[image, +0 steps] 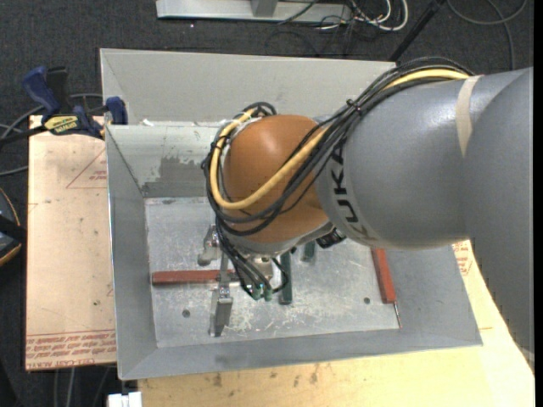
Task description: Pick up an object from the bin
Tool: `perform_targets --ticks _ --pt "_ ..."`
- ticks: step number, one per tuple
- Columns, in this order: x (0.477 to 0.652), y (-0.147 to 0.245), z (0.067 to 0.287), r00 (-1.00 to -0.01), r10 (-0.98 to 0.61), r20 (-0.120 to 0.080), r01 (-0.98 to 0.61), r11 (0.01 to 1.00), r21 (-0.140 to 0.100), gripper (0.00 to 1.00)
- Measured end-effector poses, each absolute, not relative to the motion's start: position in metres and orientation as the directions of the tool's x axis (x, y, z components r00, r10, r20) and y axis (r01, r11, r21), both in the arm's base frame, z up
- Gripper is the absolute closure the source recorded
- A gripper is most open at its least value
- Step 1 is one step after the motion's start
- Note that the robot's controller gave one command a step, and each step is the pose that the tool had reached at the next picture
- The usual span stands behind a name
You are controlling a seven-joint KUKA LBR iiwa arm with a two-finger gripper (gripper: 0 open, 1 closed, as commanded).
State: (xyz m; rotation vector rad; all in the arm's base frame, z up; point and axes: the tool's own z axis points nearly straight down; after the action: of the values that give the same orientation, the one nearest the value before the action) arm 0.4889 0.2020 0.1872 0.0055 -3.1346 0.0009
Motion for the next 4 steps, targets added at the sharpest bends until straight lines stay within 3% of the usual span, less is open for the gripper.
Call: perform_targets --ticks 1,2,3,4 --pt "0.491 0.201 0.19 -1.0 0.0 0.001 0.0 1.0 0.001 0.0" --pt "0.559 0.204 0.08 -1.0 -0.015 -0.023 -0.015 1.0 0.009 1.0" --pt "0.559 0.204 0.08 -1.0 -0.014 -0.023 -0.015 1.0 0.009 1.0" --pt "0.544 0.204 0.081 -1.0 -0.002 -0.024 -0.002 1.0 0.01 1.0"
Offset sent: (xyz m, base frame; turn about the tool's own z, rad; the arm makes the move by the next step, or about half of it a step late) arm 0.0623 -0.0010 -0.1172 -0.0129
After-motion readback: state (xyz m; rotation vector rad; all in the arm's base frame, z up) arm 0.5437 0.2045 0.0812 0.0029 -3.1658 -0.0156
